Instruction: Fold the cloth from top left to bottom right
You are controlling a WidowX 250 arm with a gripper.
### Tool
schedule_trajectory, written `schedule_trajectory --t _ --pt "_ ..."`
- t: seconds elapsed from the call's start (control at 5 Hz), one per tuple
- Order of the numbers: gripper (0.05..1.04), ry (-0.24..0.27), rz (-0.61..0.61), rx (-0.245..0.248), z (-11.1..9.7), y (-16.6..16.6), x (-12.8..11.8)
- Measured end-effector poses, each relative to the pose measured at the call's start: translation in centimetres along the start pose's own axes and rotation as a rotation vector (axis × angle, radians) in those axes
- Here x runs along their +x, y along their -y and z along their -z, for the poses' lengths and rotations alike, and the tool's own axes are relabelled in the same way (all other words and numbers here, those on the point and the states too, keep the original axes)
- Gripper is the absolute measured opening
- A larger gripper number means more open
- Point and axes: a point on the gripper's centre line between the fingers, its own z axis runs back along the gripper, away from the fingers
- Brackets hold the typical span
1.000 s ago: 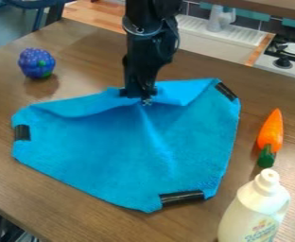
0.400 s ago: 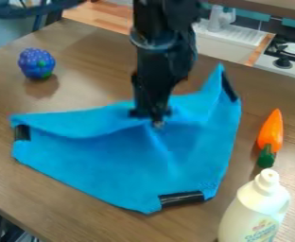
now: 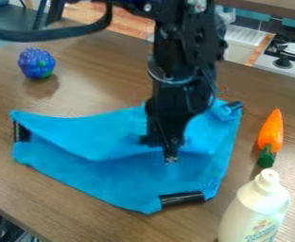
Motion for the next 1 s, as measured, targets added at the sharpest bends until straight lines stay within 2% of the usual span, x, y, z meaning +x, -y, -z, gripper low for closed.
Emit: schedule_trajectory --t 0.4,0.6,0.8,1.0 --pt "0.067 0.013 0.033 0.000 -0.5 1.9 0.7" --pt "0.222 0.005 0.073 -0.033 -0.4 2.7 0.8" --pt "0.484 0.005 0.106 -0.117 -0.5 2.6 0.2" --pt "0.771 0.026 0.090 -0.196 -0.8 1.3 -0.1"
